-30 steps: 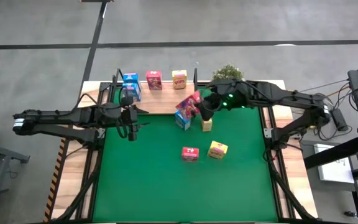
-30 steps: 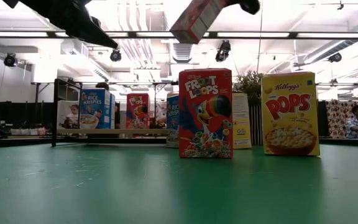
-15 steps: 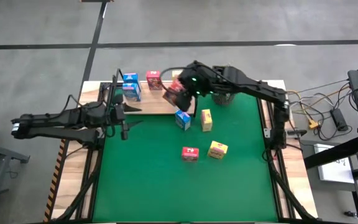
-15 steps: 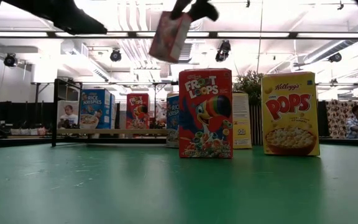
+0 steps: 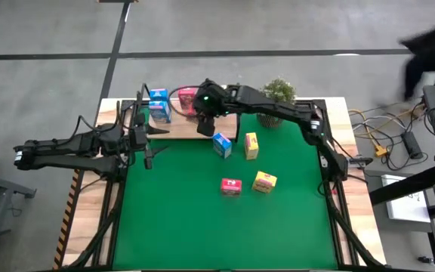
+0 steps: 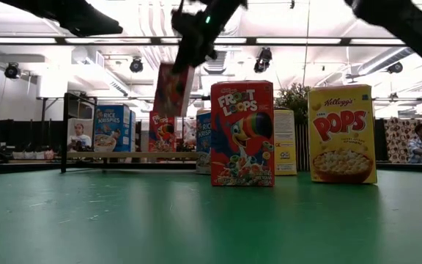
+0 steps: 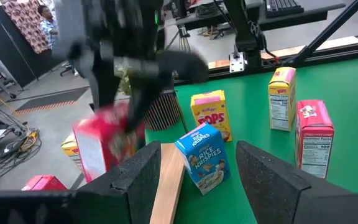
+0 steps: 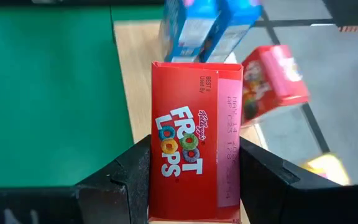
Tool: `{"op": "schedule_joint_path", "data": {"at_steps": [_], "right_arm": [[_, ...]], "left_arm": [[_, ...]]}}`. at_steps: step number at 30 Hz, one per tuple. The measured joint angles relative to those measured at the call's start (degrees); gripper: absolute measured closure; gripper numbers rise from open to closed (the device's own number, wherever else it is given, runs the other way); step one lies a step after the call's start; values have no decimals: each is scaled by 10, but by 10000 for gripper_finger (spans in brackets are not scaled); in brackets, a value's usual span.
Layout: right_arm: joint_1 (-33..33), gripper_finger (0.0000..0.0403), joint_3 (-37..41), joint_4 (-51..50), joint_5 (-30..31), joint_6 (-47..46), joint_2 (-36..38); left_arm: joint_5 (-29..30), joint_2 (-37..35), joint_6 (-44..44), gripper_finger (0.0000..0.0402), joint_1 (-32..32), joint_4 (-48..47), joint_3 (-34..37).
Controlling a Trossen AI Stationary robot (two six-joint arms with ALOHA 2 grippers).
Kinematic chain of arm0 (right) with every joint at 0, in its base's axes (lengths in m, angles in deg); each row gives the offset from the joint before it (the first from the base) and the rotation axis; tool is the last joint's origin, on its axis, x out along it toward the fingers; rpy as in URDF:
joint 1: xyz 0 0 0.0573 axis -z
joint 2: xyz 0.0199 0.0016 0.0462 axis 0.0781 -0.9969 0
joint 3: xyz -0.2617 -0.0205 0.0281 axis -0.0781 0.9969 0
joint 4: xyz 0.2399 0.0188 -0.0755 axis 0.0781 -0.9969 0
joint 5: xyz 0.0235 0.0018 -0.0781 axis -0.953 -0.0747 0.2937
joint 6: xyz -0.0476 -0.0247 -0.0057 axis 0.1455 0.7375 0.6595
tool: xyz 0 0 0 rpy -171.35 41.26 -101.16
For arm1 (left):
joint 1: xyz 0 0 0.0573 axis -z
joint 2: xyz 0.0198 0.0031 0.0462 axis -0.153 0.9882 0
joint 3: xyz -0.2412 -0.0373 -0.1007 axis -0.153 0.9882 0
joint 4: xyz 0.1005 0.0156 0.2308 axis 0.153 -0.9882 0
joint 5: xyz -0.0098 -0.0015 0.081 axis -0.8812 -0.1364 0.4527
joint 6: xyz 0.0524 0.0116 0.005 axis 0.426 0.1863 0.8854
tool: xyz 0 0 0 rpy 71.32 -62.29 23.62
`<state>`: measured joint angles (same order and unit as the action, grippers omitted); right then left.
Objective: Stack cereal on shelf
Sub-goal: Put the top red cereal box aligned with the other red cereal box on the shelf
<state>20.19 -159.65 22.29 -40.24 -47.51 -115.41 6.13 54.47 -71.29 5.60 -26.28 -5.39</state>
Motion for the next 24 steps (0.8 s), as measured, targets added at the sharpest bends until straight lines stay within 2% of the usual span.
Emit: {"op": "schedule_joint_path", "data": {"at_steps": [7,15,24], "right_arm": [[9,218,0,30,-1,49,-64],[9,216,0,49,-1,72,-80],[23,162,0,81,-1,67,-80]], "left_arm": [[0,1,0,209,0,0,0],[0,2,2,209,0,0,0],[0,6,8,209,0,1,0]]}}
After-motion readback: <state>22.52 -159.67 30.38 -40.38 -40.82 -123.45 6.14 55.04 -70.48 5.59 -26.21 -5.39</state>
